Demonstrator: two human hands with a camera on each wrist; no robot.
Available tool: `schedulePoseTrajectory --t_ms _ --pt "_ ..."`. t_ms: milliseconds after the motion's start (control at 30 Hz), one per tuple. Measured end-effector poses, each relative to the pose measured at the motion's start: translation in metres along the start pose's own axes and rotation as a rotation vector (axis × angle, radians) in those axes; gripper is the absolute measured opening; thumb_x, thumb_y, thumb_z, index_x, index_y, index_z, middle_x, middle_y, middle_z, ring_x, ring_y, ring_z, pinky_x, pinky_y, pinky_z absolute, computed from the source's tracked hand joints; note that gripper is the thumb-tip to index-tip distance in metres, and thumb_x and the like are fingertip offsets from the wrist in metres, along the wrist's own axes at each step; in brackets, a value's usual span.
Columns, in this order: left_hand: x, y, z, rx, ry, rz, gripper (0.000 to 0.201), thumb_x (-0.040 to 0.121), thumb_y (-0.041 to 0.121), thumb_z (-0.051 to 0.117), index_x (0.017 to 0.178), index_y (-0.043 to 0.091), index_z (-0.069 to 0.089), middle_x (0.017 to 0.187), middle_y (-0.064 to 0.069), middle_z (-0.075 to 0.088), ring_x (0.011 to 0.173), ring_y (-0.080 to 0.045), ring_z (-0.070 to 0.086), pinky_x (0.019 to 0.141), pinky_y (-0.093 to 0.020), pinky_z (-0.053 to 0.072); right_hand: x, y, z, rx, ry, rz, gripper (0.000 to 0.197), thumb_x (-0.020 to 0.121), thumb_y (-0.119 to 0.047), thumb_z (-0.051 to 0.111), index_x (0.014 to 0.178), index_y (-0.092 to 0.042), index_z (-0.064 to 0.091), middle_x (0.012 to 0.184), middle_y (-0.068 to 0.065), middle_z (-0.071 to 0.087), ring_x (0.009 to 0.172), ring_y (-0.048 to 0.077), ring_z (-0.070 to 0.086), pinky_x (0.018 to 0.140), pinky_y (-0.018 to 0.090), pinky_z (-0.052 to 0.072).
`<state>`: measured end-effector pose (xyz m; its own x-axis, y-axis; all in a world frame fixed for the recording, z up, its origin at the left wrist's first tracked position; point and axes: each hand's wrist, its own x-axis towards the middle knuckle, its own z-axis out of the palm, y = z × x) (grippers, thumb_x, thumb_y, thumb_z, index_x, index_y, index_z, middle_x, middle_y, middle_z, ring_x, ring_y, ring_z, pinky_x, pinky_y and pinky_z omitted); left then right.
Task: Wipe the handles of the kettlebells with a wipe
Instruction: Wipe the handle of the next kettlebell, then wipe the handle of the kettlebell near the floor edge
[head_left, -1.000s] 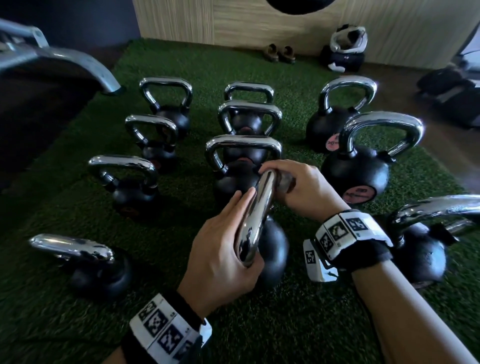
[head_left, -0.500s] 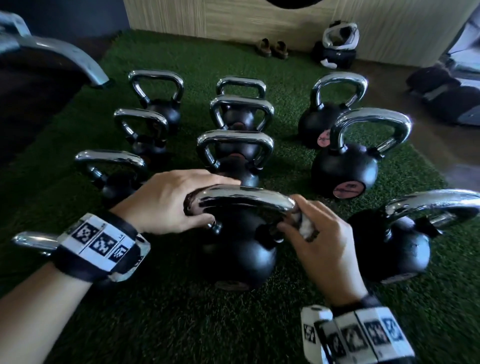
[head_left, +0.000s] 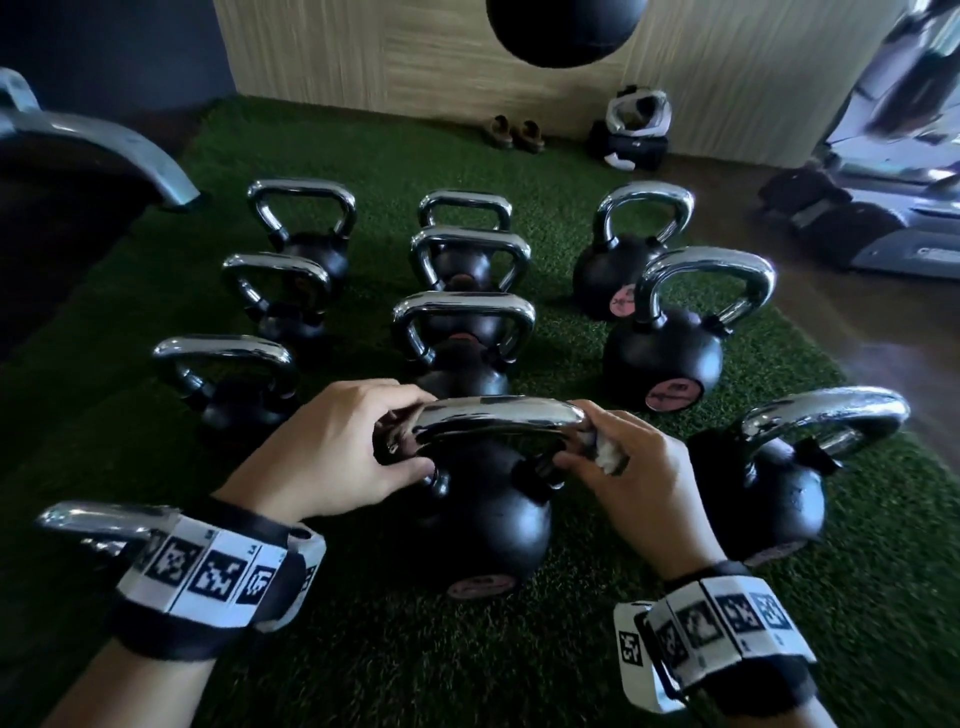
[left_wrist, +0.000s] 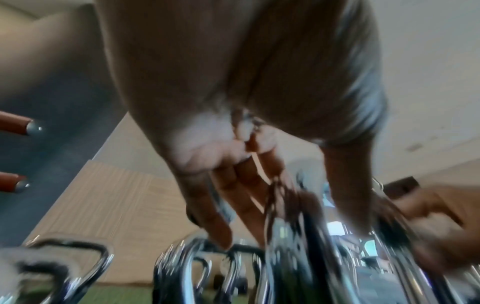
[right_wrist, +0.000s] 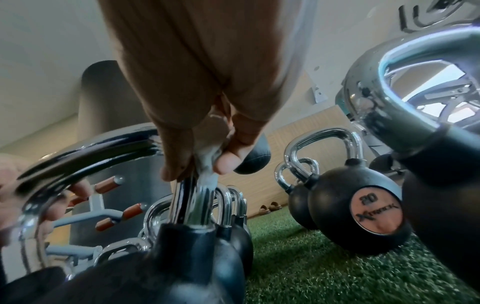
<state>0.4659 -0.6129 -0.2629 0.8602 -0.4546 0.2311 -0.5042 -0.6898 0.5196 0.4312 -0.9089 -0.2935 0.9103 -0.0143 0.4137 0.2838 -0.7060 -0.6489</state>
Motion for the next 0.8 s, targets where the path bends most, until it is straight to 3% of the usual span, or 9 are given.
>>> schedulePoseTrajectory --t_ms 100,200,267,333,467,567,700,800 --pt "0.021 0.028 -0.011 0.015 -0.024 0.054 0.054 0.076 0.060 0.078 0.127 0.048 0.064 0.110 0.026 0.063 0.102 0.002 0.063 0.091 -0.032 0.055 -0.006 -0.003 -0.022 -0.003 -0.055 0.119 0.057 0.076 -0.017 0.088 0.129 -0.028 0.071 0.109 -0.014 0.073 0.099 -0.003 0.066 0.095 0.019 0.052" --pt "0.048 0.080 0.000 -0.109 0.142 0.180 0.045 0.086 0.048 0.074 0.130 0.040 0.066 0.114 0.021 0.063 0.109 0.001 0.060 0.097 -0.027 0.050 -0.019 -0.002 -0.060 0.105 0.004 0.241 0.051 0.082 -0.020 0.084 0.129 -0.030 0.070 0.107 -0.014 0.072 0.098 -0.004 0.067 0.092 0.021 0.054" --pt "0.062 0.118 0.024 -0.292 0.211 0.255 0.042 0.089 0.038 0.074 0.131 0.035 0.067 0.110 0.018 0.065 0.109 -0.001 0.061 0.098 -0.027 0.050 -0.029 0.001 -0.092 0.151 0.070 0.271 0.051 0.078 -0.025 0.081 0.128 -0.033 0.071 0.109 -0.013 0.070 0.100 0.001 0.068 0.092 0.029 0.055" --pt "0.069 0.145 0.060 -0.471 0.182 0.257 0.047 0.087 0.034 0.073 0.134 0.035 0.064 0.111 0.018 0.066 0.112 0.001 0.062 0.097 -0.029 0.053 -0.036 0.007 -0.124 0.118 0.177 0.300 0.052 0.075 -0.025 0.077 0.125 -0.038 0.071 0.117 -0.012 0.069 0.106 0.010 0.068 0.095 0.041 0.056" --pt "0.076 0.158 0.143 -0.697 -0.014 0.103 0.064 0.087 0.027 0.077 0.144 0.038 0.051 0.125 0.018 0.060 0.119 0.004 0.056 0.103 -0.033 0.054 -0.032 0.034 -0.171 -0.018 0.379 0.344 0.055 0.084 0.001 0.074 0.123 -0.037 0.071 0.116 -0.008 0.068 0.102 0.019 0.070 0.092 0.053 0.057" --pt "0.079 0.145 0.194 -0.675 -0.117 0.035 0.076 0.086 0.026 0.077 0.151 0.038 0.041 0.136 0.019 0.051 0.127 0.000 0.050 0.110 -0.035 0.048 -0.015 0.055 -0.183 -0.012 0.464 0.348 0.059 0.085 0.008 0.072 0.119 -0.040 0.073 0.115 -0.004 0.070 0.095 0.019 0.071 0.088 0.046 0.061" --pt "0.095 0.136 0.233 -0.747 -0.191 -0.120 0.085 0.084 0.032 0.079 0.154 0.043 0.032 0.139 0.028 0.042 0.135 0.002 0.040 0.118 -0.037 0.040 0.002 0.073 -0.184 0.012 0.549 0.304 0.054 0.086 0.008 0.072 0.121 -0.034 0.073 0.114 -0.001 0.074 0.089 0.012 0.071 0.076 0.019 0.056" --pt "0.117 0.146 0.254 -0.758 -0.159 -0.220 0.080 0.081 0.031 0.085 0.148 0.037 0.043 0.136 0.025 0.044 0.130 0.002 0.041 0.111 -0.023 0.033 0.005 0.084 -0.189 -0.025 0.568 0.261 0.051 0.088 0.005 0.070 0.115 -0.038 0.073 0.109 -0.010 0.077 0.084 0.003 0.072 0.073 0.014 0.054"
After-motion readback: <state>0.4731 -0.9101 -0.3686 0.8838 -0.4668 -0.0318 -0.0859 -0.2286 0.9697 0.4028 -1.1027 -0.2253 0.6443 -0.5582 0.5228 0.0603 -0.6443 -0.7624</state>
